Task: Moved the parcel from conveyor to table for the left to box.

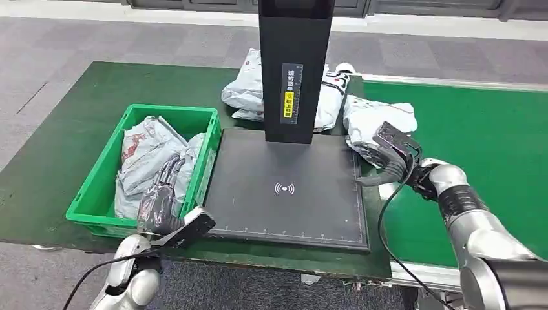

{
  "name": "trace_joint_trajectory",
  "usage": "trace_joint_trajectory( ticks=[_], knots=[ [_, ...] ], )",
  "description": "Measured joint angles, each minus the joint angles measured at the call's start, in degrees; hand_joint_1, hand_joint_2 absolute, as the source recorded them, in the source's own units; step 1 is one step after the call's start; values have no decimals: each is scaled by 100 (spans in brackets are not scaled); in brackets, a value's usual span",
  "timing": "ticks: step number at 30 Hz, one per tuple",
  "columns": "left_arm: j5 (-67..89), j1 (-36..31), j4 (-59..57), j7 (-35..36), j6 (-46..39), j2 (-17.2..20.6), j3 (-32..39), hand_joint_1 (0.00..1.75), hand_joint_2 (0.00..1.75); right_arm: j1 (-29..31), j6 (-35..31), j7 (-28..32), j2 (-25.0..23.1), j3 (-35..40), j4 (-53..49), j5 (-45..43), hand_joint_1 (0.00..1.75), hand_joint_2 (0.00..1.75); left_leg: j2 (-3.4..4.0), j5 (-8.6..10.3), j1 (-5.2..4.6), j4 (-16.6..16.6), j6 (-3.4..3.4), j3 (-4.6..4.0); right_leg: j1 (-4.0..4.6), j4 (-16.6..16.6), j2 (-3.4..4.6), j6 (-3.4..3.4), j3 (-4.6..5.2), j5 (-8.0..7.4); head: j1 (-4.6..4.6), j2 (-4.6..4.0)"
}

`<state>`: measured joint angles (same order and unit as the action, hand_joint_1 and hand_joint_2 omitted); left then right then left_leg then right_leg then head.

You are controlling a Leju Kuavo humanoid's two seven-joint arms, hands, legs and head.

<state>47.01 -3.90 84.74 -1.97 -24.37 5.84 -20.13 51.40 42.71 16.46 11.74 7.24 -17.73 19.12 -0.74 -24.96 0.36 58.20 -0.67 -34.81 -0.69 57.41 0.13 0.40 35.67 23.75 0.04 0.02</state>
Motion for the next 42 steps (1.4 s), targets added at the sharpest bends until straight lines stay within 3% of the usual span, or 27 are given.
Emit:
trace_joint_trajectory(
  ticks=[6, 7, 27, 42],
  knots=[
    [2, 8, 20, 2, 2, -2, 0, 0, 175, 6, 0, 0, -15, 4, -15, 0, 3, 175, -2, 0, 0, 0, 0, 0, 0, 0, -1, 0, -1, 0, 0, -2],
    [2, 8, 22, 2, 2, -2, 0, 0, 175, 6, 0, 0, -15, 4, -20, 0, 175, 175, -2, 0, 0, 0, 0, 0, 0, 0, -1, 0, -1, 0, 0, -2],
    [293, 87, 98, 199, 63, -149, 13, 0, 175, 39, -247, -136, -394, 118, -79, -160, 175, 175, -2, 1, 0, 0, 0, 0, 0, 0, -1, 0, -2, 0, 0, 0],
    [407, 93, 175, 247, 125, -245, 168, 0, 175, 176, -120, -103, -732, 809, -243, -234, 175, 175, 1, 5, 3, 0, -5, 3, 3, 1, 3, -1, -1, 0, 0, -2]
  ],
)
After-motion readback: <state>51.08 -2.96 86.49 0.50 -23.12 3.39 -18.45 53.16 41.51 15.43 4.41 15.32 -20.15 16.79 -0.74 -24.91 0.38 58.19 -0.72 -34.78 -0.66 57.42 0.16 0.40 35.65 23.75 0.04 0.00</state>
